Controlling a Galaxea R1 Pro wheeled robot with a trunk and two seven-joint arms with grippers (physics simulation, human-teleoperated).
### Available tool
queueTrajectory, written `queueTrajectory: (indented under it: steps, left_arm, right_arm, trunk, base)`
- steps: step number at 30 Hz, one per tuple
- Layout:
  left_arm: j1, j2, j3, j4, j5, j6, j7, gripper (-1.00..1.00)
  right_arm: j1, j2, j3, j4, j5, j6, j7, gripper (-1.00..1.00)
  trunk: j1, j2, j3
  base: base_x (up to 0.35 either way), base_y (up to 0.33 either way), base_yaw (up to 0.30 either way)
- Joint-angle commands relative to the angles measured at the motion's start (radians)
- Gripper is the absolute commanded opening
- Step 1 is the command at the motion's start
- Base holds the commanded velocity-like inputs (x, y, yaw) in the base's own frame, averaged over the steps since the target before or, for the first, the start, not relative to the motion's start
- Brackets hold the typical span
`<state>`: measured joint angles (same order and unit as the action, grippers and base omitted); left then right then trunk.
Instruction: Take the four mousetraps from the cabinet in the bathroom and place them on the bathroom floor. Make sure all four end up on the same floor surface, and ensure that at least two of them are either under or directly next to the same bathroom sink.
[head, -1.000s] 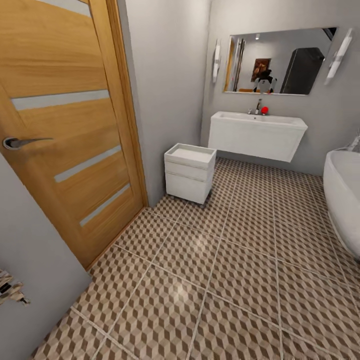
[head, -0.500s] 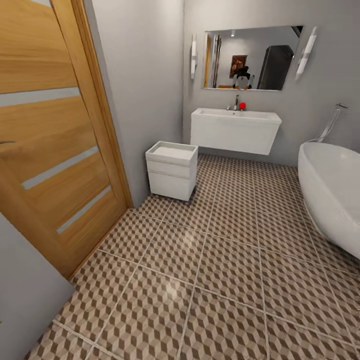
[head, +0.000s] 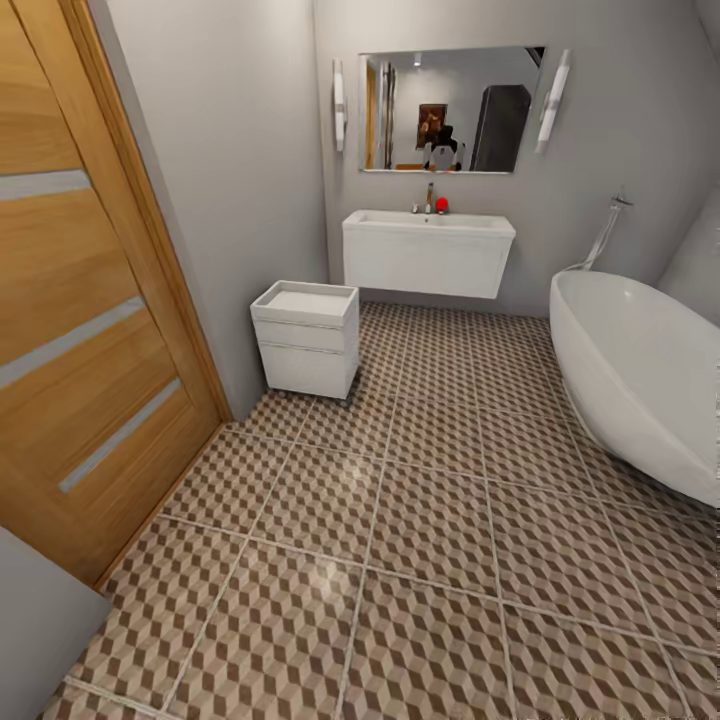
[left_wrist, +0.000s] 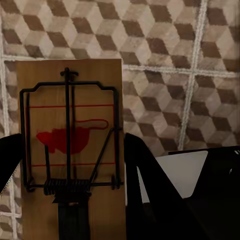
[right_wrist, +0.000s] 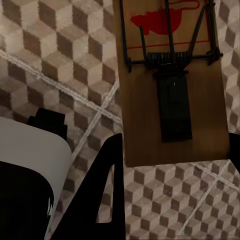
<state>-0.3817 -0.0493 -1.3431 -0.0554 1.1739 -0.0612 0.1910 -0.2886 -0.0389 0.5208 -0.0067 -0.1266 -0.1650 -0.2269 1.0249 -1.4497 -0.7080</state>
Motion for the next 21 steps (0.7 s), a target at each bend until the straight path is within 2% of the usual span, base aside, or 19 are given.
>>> queueTrajectory:
  steps: [1,6,16,21]
  left_arm:
    - [0.0,0.0,-0.008,-0.001,0.006,-0.002,0.005,-1.0]
    - [0.0,0.0,-0.008,-0.001,0.006,-0.002,0.005,-1.0]
    - [0.0,0.001,-0.008,-0.001,0.006,-0.002,0.005,-1.0]
    - [0.0,0.001,-0.008,-0.001,0.006,-0.002,0.005,-1.0]
  right_arm:
    - [0.0,0.0,0.008,0.0,-0.012,-0.004,0.0,-1.0]
    - [-0.001,0.002,0.008,-0.002,-0.012,-0.002,-0.001,-1.0]
    - [0.0,0.006,0.008,-0.001,-0.011,-0.003,-0.001,-1.0]
    - [0.0,0.005,0.008,-0.001,-0.011,-0.002,-0.001,-1.0]
  trunk:
    - [0.0,0.0,-0.002]
    - [0.0,0.0,-0.005]
    - [0.0,0.0,-0.005]
    - [0.0,0.0,-0.005]
  base:
    - [0.183,0.0,-0.246]
    - [0.284,0.0,-0.148]
    - [0.332,0.0,-0.013]
    - [0.335,0.0,-0.216]
